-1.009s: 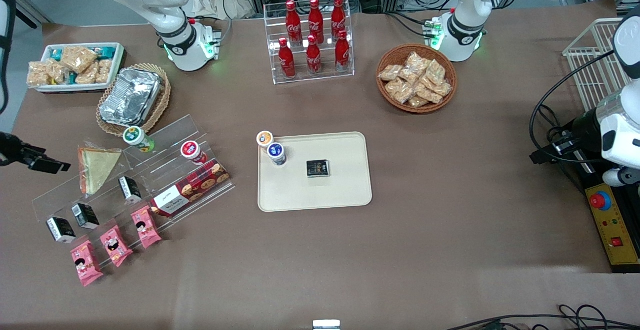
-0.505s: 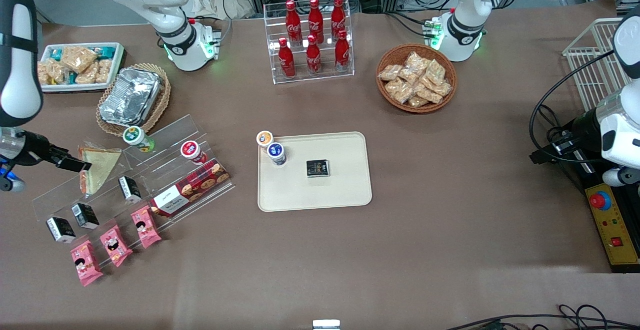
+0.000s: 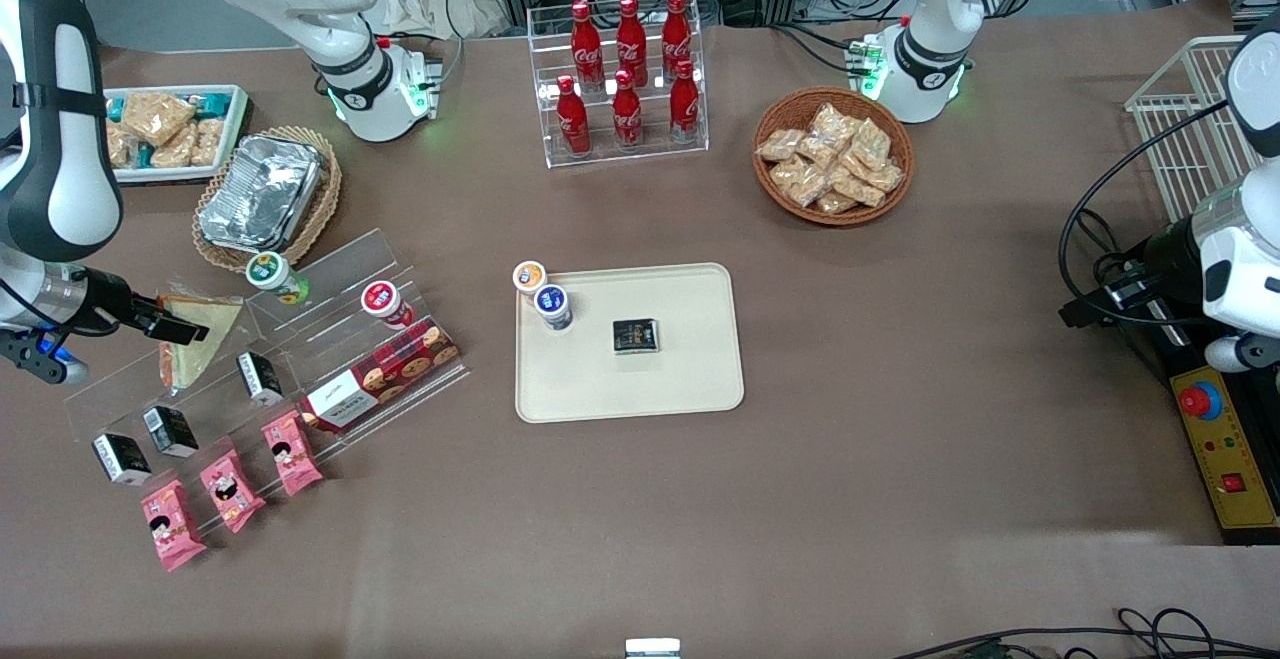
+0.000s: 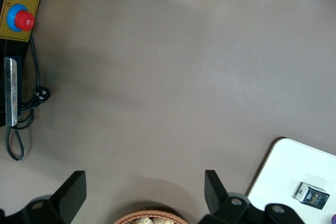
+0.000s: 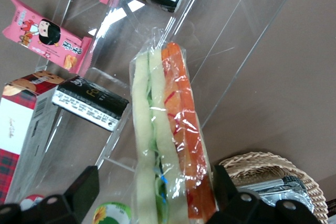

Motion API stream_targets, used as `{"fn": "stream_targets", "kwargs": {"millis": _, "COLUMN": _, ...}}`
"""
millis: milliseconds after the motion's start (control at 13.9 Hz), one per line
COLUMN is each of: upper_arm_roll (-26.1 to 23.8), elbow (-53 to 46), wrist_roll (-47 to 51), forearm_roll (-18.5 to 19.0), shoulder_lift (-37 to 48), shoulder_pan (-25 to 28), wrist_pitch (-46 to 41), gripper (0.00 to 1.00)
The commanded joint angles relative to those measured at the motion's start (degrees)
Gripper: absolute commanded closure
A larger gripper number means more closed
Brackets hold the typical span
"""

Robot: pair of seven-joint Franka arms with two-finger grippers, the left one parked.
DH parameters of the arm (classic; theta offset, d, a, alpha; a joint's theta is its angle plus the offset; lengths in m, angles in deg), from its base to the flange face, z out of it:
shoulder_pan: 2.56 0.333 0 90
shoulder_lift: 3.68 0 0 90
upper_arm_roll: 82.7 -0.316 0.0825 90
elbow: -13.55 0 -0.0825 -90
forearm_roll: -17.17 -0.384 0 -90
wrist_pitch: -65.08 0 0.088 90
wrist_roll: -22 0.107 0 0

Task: Place sandwich on tray
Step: 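Close the right gripper on the wrapped sandwich and lift it out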

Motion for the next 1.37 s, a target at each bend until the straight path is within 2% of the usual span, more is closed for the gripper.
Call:
{"fn": "stream_targets", "kwargs": {"millis": 0, "upper_arm_roll": 0.2, "elbow": 1.4, "wrist_roll": 0.4, "forearm_roll": -0.2, "shoulder_lift": 0.6, "shoulder_pan": 0.0, "wrist_pitch": 1.3, "gripper": 0.05}}
{"fn": "stream_targets", "kwargs": {"millis": 216, "upper_arm_roll": 0.2, "elbow": 2.1, "wrist_roll": 0.1, "forearm_roll": -0.1, "shoulder_lift": 0.8, "shoulder_pan": -0.4, "wrist_pitch": 1.5, "gripper": 0.19}}
{"fn": "stream_targets", "kwargs": {"millis": 288, "upper_arm_roll": 0.2, "elbow": 2.1, "wrist_roll": 0.1, "forearm_roll": -0.1, "shoulder_lift": 0.7, "shoulder_pan": -0.4, "wrist_pitch": 1.5, "gripper": 0.2}}
{"fn": "stream_targets", "kwargs": {"millis": 360, "upper_arm_roll": 0.2, "elbow": 2.1, "wrist_roll": 0.0, "forearm_roll": -0.1, "shoulder_lift": 0.7, "shoulder_pan": -0.4, "wrist_pitch": 1.4, "gripper": 0.28}}
{"fn": "stream_targets", "kwargs": {"millis": 432, "upper_arm_roll": 0.3, "elbow": 2.1, "wrist_roll": 0.0, "forearm_roll": -0.1, "shoulder_lift": 0.7, "shoulder_pan": -0.4, "wrist_pitch": 1.4, "gripper": 0.41}}
{"fn": "stream_targets", "kwargs": {"millis": 505, "upper_arm_roll": 0.3, "elbow": 2.0, "wrist_roll": 0.1, "forearm_roll": -0.1, "shoulder_lift": 0.7, "shoulder_pan": -0.4, "wrist_pitch": 1.4, "gripper": 0.45}}
{"fn": "stream_targets", "kwargs": {"millis": 577, "upper_arm_roll": 0.3, "elbow": 1.6, "wrist_roll": 0.1, "forearm_roll": -0.1, "shoulder_lift": 0.6, "shoulder_pan": -0.4, "wrist_pitch": 1.5, "gripper": 0.53}}
{"fn": "stream_targets", "kwargs": {"millis": 649, "upper_arm_roll": 0.3, "elbow": 1.2, "wrist_roll": 0.1, "forearm_roll": -0.1, "shoulder_lift": 0.7, "shoulder_pan": -0.4, "wrist_pitch": 1.5, "gripper": 0.55}}
{"fn": "stream_targets", "kwargs": {"millis": 721, "upper_arm_roll": 0.3, "elbow": 0.4, "wrist_roll": -0.2, "forearm_roll": -0.1, "shoulder_lift": 0.9, "shoulder_pan": -0.1, "wrist_pitch": 1.5, "gripper": 0.63}}
{"fn": "stream_targets", "kwargs": {"millis": 1009, "upper_arm_roll": 0.0, "elbow": -6.2, "wrist_roll": -1.1, "forearm_roll": 0.0, "shoulder_lift": 0.8, "shoulder_pan": 1.2, "wrist_pitch": -2.3, "gripper": 0.61}}
{"fn": "stream_targets", "kwargs": {"millis": 1297, "upper_arm_roll": -0.1, "elbow": -14.6, "wrist_roll": -7.2, "forearm_roll": -0.9, "shoulder_lift": -0.1, "shoulder_pan": 2.6, "wrist_pitch": -9.1, "gripper": 0.6}}
